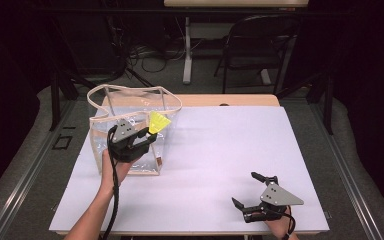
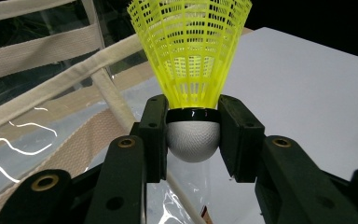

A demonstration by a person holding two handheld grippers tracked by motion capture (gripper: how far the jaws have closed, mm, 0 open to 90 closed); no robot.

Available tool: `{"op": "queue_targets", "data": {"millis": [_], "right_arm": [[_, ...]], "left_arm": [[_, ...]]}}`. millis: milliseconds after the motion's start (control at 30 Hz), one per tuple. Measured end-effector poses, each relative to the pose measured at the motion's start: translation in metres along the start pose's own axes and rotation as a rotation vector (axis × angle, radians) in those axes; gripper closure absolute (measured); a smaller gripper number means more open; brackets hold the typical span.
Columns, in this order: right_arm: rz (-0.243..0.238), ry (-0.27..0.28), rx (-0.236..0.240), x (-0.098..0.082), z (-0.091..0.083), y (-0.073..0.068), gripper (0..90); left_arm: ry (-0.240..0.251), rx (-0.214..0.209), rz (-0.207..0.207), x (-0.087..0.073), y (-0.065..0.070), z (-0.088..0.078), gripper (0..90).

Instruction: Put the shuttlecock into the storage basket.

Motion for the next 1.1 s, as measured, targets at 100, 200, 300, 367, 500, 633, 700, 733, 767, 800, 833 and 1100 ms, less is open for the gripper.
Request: {"op": "queue_targets", "data": {"millis": [100, 200, 300, 367, 500, 633, 700, 733, 767, 800, 833, 1100], "right_arm": [[0.000, 0.000, 0.001, 0.0000, 0.0003, -0.0001, 0.0], [0.000, 0.001, 0.001, -0.0001, 0.0003, 0.0000, 0.0], [0.002, 0.000, 0.000, -0.0002, 0.0003, 0.0001, 0.1], [0.001, 0.000, 0.001, -0.0001, 0.0004, 0.0001, 0.1], [0.002, 0.000, 0.001, -0.0002, 0.0004, 0.0002, 0.1], [0.001, -0.001, 0.001, -0.0002, 0.0005, 0.0001, 0.1], [0.001, 0.000, 0.000, -0.0001, 0.0004, 0.0001, 0.1], [0.001, -0.001, 0.000, -0.0002, 0.0003, 0.0001, 0.1], [0.001, 0.000, 0.000, -0.0002, 0.0003, 0.0002, 0.1], [0.002, -0.001, 0.000, -0.0002, 0.0001, 0.0002, 0.1], [0.001, 0.000, 0.000, -0.0002, 0.0001, 0.0003, 0.1], [0.001, -0.001, -0.001, -0.0002, 0.0001, 0.0003, 0.1]], "left_arm": [[0.003, 0.000, 0.001, 0.0017, -0.0007, -0.0003, 64.7], [0.004, -0.002, -0.001, 0.0025, -0.0008, 0.0001, 64.7], [0.002, -0.004, 0.002, 0.0027, 0.0003, -0.0002, 64.7], [0.001, -0.005, 0.004, 0.0028, 0.0013, -0.0008, 64.7], [0.004, -0.009, 0.012, 0.0035, 0.0036, -0.0029, 64.7], [0.010, -0.012, 0.017, 0.0046, 0.0062, -0.0047, 64.7], [0.012, -0.013, 0.016, 0.0053, 0.0064, -0.0054, 64.7], [0.013, -0.011, 0.019, 0.0057, 0.0063, -0.0059, 64.7], [0.015, -0.011, 0.018, 0.0060, 0.0059, -0.0062, 64.7], [0.018, -0.012, 0.014, 0.0062, 0.0058, -0.0064, 64.7], [0.020, -0.008, 0.015, 0.0066, 0.0054, -0.0067, 64.7], [0.035, 0.000, 0.015, 0.0094, 0.0025, -0.0093, 64.7]]}}
Point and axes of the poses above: each handheld gripper's, and its own axes: z roughly forward along the jaws, x roughly out of its top, y roughly to its right, the point moved 1 cm from there along z, roughly forward along the jaws, and after that the axes turned 5 degrees about y, right-handed, at the moved point
